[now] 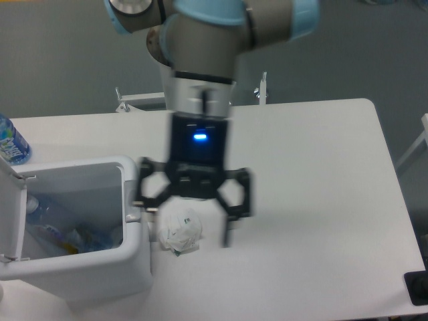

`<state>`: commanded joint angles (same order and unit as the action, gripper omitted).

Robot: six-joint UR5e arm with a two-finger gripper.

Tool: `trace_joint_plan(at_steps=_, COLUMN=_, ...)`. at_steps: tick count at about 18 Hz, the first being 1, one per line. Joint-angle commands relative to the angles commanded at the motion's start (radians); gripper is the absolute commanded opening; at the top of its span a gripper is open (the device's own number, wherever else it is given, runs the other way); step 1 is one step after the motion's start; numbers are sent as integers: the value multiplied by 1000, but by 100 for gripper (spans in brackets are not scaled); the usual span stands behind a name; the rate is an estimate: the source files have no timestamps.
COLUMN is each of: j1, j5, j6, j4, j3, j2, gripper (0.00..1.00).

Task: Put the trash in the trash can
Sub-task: 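Move the open gripper down onto the crumpled white tissue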

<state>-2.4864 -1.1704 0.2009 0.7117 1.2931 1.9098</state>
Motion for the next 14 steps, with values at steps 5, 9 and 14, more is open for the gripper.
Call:
trace_joint_plan(at_steps=5, j1=-35, j5=-6, j6=268, j4=23, j3=148, j2=-9, gripper=100)
trace_joint_plan(at_steps=9, j1=-29, j5=-102, j6=535, j4=48, j3=380, j2=-81, gripper=100)
trace_joint_plan(at_steps=14, j1=78, j5=-190, j6=575, j4=55, j3=532, j2=-80, gripper=100)
